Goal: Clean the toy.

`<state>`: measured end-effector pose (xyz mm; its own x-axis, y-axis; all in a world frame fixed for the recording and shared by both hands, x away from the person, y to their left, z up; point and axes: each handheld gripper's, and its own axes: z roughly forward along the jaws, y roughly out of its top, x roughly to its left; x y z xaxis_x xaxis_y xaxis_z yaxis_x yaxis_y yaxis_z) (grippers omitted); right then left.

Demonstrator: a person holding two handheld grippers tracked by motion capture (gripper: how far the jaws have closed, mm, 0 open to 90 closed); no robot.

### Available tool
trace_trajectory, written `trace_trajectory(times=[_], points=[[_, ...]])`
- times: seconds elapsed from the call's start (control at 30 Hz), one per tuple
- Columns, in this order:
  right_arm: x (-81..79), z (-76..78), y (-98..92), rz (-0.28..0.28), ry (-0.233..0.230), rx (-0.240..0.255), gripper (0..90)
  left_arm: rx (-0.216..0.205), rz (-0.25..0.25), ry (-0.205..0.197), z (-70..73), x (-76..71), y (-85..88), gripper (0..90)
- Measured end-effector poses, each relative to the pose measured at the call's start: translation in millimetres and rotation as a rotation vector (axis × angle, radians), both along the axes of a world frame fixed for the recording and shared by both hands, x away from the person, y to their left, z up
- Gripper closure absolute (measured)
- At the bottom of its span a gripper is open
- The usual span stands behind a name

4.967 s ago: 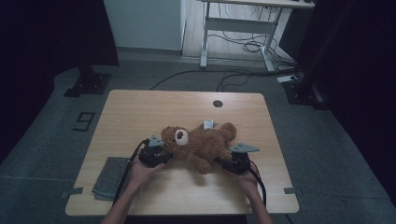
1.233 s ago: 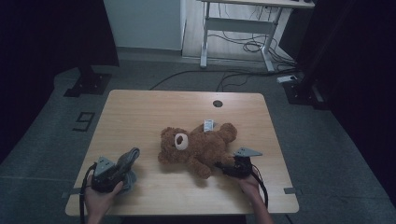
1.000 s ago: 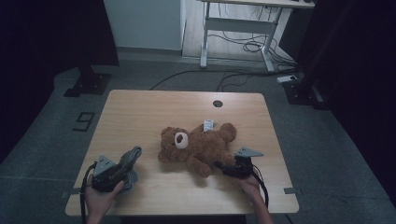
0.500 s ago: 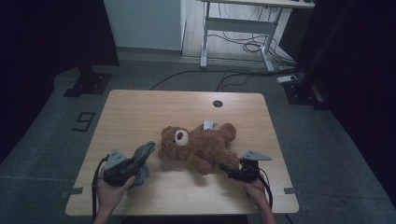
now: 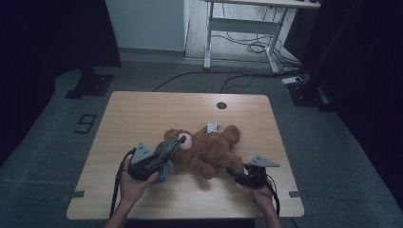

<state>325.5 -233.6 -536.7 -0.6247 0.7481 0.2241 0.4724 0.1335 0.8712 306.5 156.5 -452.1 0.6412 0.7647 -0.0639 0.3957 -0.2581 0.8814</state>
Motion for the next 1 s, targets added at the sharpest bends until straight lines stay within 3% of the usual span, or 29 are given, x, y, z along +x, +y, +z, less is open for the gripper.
trace_trajectory(times=[0.1, 0.37, 0.53, 0.73, 0.9, 1.0], points=[[-0.5, 0.6, -0.9, 0.004, 0.004, -0.007, 48.8, 0.013, -0.019, -0.002, 0.5, 4.3, -10.7, 76.1], [2.8, 0.4, -3.1, 0.005, 0.034, 0.036, 54.0, 0.039, -0.053, -0.021, 2.6, 8.8, -34.5, 76.3], [3.2, 1.0, -5.5, 0.013, 0.037, 0.041, 56.0, 0.06, -0.096, -0.031, 7.2, 16.6, -61.5, 76.3], [3.6, 1.6, -6.5, 0.012, 0.036, 0.043, 56.2, 0.066, -0.139, -0.015, 4.7, 25.2, -88.6, 76.3], [5.2, 1.1, -6.8, 0.014, 0.038, 0.055, 56.2, 0.069, -0.218, 0.009, -1.1, 27.4, -129.6, 76.3], [5.1, 1.2, -7.3, 0.017, 0.038, 0.054, 56.2, 0.092, -0.237, 0.02, -7.6, 29.9, -148.3, 76.3]])
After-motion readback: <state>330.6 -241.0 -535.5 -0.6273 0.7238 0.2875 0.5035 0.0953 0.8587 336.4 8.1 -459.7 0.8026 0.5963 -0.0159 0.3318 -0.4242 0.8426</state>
